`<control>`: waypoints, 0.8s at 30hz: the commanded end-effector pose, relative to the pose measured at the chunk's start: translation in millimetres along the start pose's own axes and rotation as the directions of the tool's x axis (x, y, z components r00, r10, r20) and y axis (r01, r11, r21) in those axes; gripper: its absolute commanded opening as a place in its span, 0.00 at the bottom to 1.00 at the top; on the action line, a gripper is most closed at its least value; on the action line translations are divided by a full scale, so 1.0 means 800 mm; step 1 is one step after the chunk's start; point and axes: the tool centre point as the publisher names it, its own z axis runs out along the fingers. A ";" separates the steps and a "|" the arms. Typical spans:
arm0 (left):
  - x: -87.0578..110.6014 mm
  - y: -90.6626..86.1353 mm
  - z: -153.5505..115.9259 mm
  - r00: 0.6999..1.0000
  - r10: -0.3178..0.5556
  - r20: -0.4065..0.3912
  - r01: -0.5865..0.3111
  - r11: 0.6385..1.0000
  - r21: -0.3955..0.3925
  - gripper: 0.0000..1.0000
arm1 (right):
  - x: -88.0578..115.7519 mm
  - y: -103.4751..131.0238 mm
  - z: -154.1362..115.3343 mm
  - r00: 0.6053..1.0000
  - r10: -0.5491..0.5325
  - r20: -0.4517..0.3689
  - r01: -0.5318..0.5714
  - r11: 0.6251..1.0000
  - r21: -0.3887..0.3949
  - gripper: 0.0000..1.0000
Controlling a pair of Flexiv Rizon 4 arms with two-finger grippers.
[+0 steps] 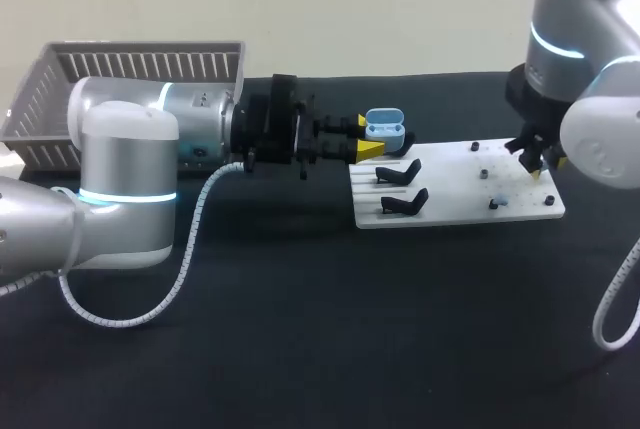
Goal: Pick up each earbud case from the left stands, insert the matching earbuds, close the lid, and place the case in the box.
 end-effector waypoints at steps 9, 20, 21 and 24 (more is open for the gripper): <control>0.001 -0.002 0.000 1.000 0.003 0.002 -0.003 1.000 -0.007 0.00 | 0.004 0.000 -0.007 1.000 0.014 0.010 -0.014 1.000 0.018 0.00; 0.001 -0.002 0.000 1.000 0.003 0.002 -0.003 1.000 -0.007 0.00 | 0.031 0.010 -0.071 0.995 0.101 0.008 -0.101 0.993 0.054 0.00; 0.001 -0.002 0.000 1.000 0.003 0.002 -0.003 1.000 -0.007 0.00 | 0.032 0.013 -0.078 0.993 0.114 0.003 -0.114 0.992 0.052 0.00; 0.001 -0.002 0.000 1.000 0.003 0.002 -0.003 1.000 -0.007 0.00 | 0.037 0.024 -0.096 0.989 0.149 -0.027 -0.148 0.988 0.035 0.00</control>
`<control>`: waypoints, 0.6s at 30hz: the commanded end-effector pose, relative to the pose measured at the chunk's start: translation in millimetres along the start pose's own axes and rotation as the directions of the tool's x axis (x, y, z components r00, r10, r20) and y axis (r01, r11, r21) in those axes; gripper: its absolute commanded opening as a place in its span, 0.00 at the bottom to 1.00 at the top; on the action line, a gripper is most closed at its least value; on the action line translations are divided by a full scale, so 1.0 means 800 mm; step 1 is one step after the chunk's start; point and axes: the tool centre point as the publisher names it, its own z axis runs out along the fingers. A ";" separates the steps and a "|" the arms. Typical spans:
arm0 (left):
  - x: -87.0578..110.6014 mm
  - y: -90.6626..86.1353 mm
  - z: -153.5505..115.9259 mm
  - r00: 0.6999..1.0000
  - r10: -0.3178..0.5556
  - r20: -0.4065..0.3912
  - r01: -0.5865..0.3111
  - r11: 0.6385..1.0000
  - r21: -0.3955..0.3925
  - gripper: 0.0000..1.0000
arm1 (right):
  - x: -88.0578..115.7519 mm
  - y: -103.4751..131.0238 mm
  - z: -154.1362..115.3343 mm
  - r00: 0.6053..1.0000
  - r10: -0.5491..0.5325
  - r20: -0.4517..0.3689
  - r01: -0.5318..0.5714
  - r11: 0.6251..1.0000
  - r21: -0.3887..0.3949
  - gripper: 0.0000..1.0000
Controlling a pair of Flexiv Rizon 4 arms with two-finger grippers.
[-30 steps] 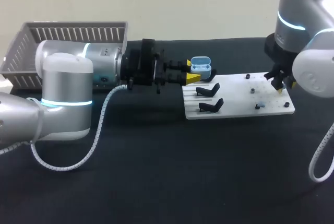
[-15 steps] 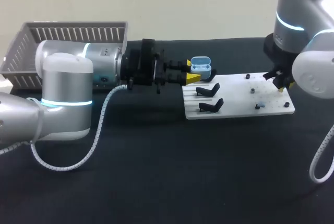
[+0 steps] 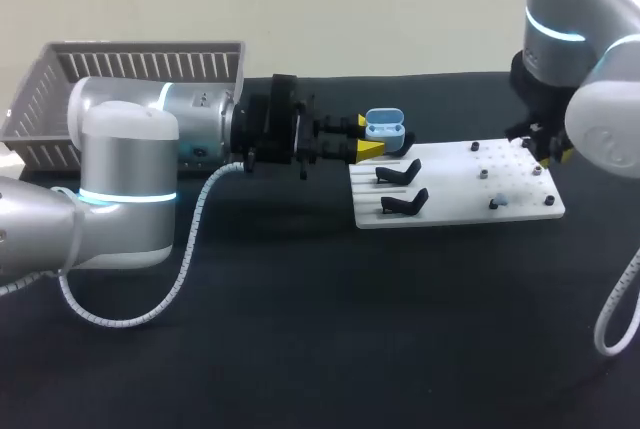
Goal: Pick up each earbud case from the left stands, insert the matching earbuds, close the lid, and place the case in the box.
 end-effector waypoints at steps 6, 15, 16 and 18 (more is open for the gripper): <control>0.001 -0.002 0.000 1.000 0.003 0.002 -0.003 1.000 -0.007 0.00 | 0.020 0.035 -0.050 0.985 0.083 -0.154 -0.090 0.995 -0.039 0.00; 0.001 -0.002 0.000 1.000 0.003 0.002 -0.003 1.000 -0.007 0.00 | 0.024 0.071 -0.065 0.973 0.081 -0.214 -0.100 0.992 -0.079 0.00; 0.001 -0.002 0.000 1.000 0.003 0.002 -0.003 1.000 -0.007 0.00 | 0.024 0.071 -0.065 0.973 0.081 -0.214 -0.100 0.992 -0.079 0.00; 0.001 -0.002 0.000 1.000 0.003 0.002 -0.003 1.000 -0.007 0.00 | 0.024 0.071 -0.065 0.973 0.081 -0.214 -0.100 0.992 -0.079 0.00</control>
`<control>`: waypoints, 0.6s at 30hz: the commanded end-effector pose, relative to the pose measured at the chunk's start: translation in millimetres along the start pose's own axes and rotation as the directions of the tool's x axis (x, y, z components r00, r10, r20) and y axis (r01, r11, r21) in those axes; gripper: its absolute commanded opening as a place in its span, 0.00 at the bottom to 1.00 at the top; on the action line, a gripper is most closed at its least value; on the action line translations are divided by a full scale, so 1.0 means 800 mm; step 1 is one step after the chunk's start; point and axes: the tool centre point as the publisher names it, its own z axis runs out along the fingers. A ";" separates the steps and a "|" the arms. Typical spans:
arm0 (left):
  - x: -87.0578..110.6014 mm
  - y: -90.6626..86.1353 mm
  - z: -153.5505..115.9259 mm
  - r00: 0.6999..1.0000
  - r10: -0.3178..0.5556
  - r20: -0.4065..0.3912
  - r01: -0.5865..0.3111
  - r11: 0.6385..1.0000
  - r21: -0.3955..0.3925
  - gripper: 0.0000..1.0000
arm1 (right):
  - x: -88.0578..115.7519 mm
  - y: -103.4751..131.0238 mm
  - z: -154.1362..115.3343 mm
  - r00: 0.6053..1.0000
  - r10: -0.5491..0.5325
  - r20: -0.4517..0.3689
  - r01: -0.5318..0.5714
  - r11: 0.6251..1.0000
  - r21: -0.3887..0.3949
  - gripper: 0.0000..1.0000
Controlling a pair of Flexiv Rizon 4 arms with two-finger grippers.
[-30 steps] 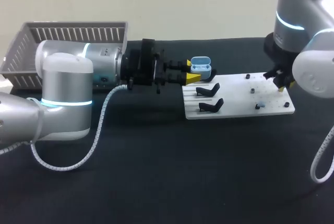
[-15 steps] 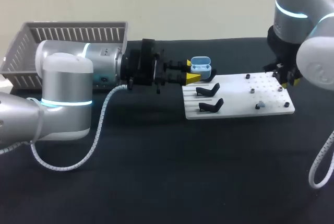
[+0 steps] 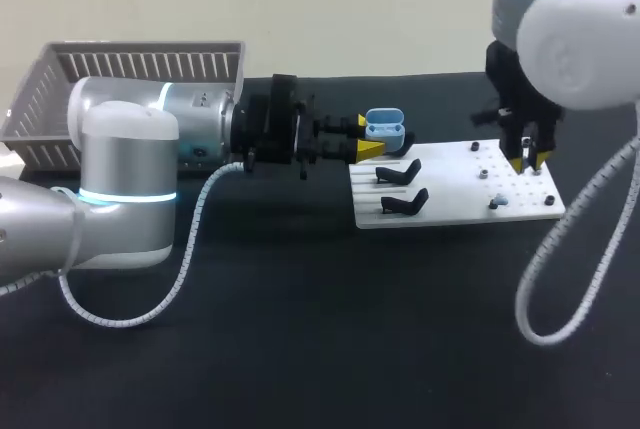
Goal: Pick up each earbud case from the left stands, insert the matching earbuds, close the lid, and place the case in the box.
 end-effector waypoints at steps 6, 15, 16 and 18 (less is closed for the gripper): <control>0.001 -0.002 0.000 1.000 0.003 0.002 -0.003 1.000 -0.007 0.00 | -0.006 0.001 -0.001 1.000 0.000 -0.029 0.000 1.000 0.000 0.00; 0.001 -0.002 0.000 1.000 0.003 0.002 -0.003 1.000 -0.007 0.00 | -0.003 0.005 -0.007 1.000 0.014 -0.012 -0.014 1.000 -0.018 0.00; 0.001 -0.002 0.000 1.000 0.003 0.002 -0.003 1.000 -0.007 0.00 | 0.000 0.009 -0.013 1.000 0.028 0.003 -0.028 0.999 -0.038 0.00; 0.001 -0.002 0.000 1.000 0.003 0.002 -0.003 1.000 -0.007 0.00 | 0.007 0.016 -0.024 0.998 0.061 0.016 -0.060 0.997 -0.045 0.00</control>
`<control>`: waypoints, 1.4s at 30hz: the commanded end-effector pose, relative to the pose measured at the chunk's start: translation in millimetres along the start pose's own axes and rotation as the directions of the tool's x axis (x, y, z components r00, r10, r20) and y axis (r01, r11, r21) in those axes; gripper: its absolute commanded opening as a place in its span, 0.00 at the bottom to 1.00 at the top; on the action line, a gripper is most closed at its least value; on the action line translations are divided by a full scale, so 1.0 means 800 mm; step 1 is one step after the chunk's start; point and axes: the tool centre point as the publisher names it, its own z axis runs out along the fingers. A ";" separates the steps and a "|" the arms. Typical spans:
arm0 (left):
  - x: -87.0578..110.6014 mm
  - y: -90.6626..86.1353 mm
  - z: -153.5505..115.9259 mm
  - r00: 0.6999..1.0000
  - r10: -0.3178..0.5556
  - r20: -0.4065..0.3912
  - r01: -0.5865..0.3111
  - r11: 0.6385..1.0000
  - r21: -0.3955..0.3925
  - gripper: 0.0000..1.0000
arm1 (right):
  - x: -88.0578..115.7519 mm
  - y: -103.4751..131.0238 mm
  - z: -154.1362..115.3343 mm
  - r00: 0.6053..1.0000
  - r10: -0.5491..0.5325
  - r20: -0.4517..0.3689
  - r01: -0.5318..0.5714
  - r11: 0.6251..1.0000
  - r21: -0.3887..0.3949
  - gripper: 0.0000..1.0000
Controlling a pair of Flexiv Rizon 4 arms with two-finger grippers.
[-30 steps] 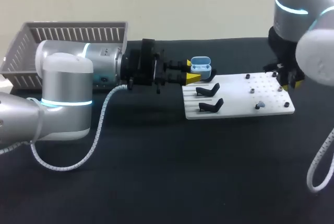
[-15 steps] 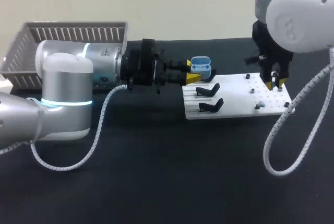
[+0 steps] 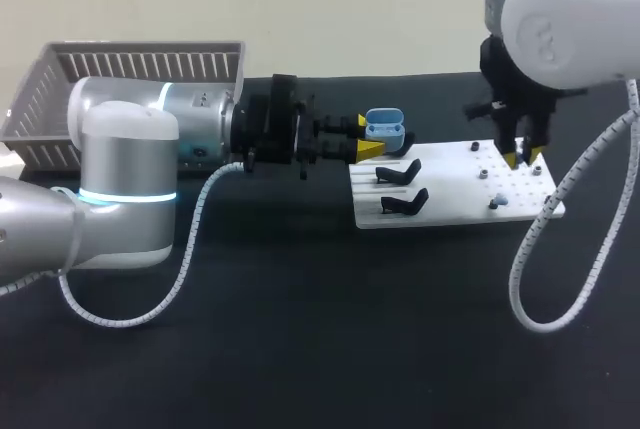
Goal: Pick up each earbud case from the left stands, insert the matching earbuds, close the lid, and place the case in the box.
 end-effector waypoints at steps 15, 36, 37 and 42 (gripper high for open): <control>0.001 -0.002 0.000 1.000 0.003 0.002 -0.003 1.000 -0.007 0.00 | 0.050 0.058 -0.089 0.950 0.279 0.138 -0.282 0.959 0.001 0.00; 0.001 -0.002 0.000 1.000 0.003 0.002 -0.003 1.000 -0.007 0.00 | 0.043 0.072 -0.102 0.929 0.343 0.136 -0.328 0.937 -0.124 0.00; 0.001 -0.002 0.000 1.000 0.003 0.002 -0.003 1.000 -0.007 0.00 | 0.043 0.072 -0.102 0.929 0.343 0.136 -0.328 0.937 -0.124 0.00; 0.001 -0.002 0.000 1.000 0.003 0.002 -0.003 1.000 -0.007 0.00 | 0.043 0.072 -0.102 0.929 0.343 0.136 -0.328 0.937 -0.124 0.00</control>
